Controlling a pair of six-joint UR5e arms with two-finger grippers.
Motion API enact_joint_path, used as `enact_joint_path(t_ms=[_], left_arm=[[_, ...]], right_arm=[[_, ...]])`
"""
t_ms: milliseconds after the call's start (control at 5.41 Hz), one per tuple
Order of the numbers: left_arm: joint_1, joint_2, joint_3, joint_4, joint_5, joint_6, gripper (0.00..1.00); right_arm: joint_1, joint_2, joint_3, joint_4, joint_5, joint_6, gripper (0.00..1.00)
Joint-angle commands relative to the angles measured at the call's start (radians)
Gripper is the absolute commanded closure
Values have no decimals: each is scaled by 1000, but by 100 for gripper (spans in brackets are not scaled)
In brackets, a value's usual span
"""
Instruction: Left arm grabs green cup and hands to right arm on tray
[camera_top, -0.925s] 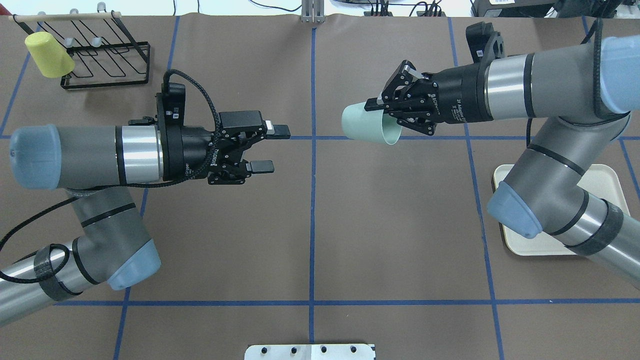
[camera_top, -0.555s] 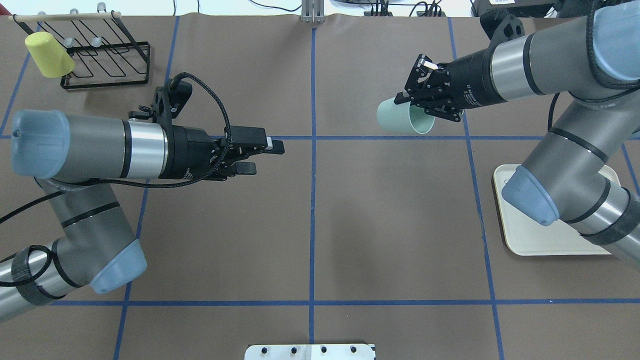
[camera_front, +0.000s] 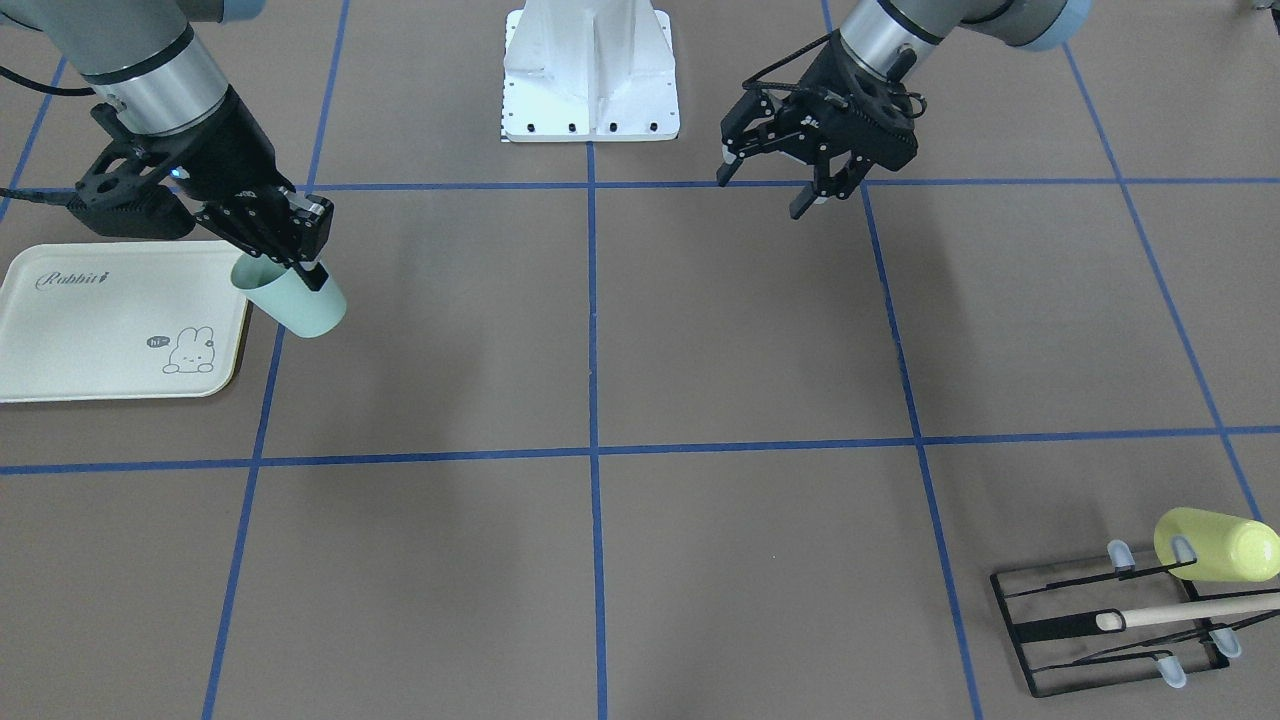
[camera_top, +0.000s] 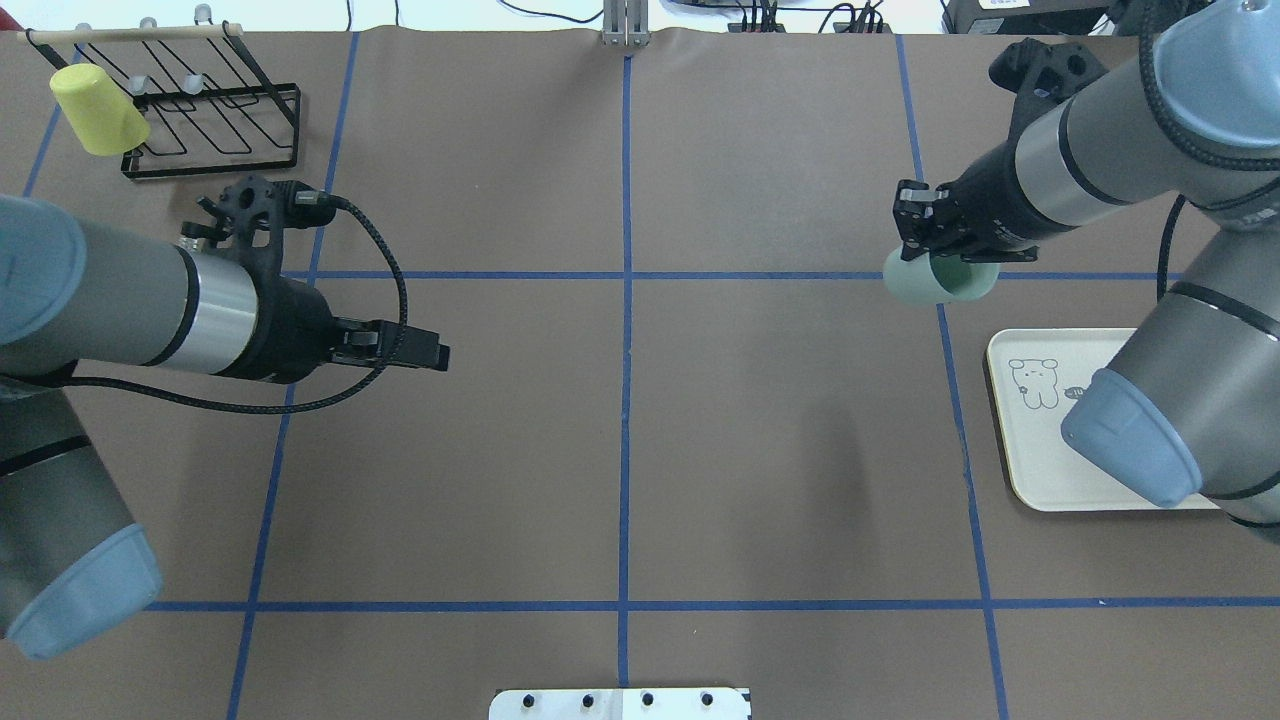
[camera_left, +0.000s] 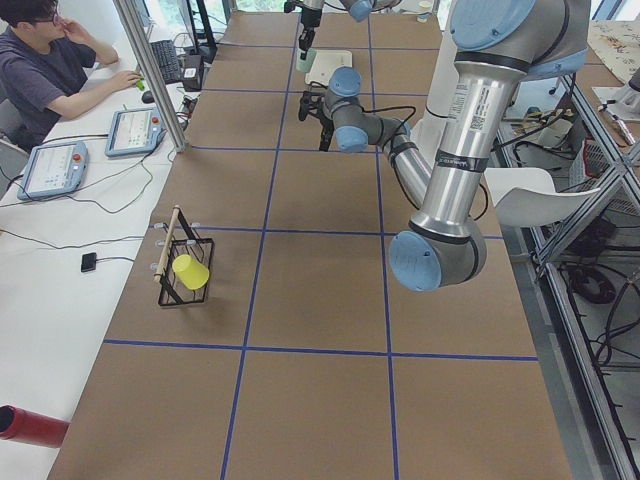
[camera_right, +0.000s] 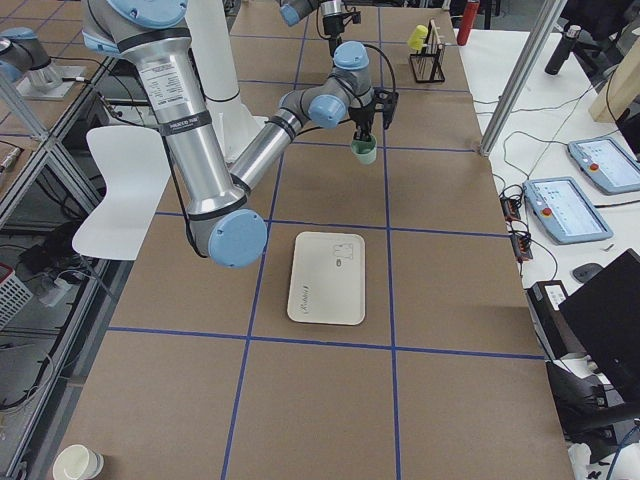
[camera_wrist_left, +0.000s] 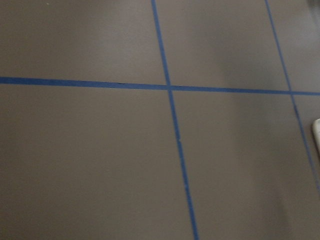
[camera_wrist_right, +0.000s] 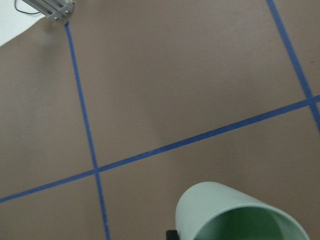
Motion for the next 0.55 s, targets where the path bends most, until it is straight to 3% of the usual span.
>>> enact_joint_path(t_ms=[0, 185, 370], left_arm=[[-111, 186, -39, 118, -3, 376, 1], [-174, 244, -29, 120, -8, 585, 1], [-282, 260, 31, 121, -71, 802, 1]], right_arm=[[-13, -158, 108, -102, -86, -172, 100], [-14, -212, 119, -97, -91, -214, 100], [-14, -296, 117, -9, -100, -270, 100]])
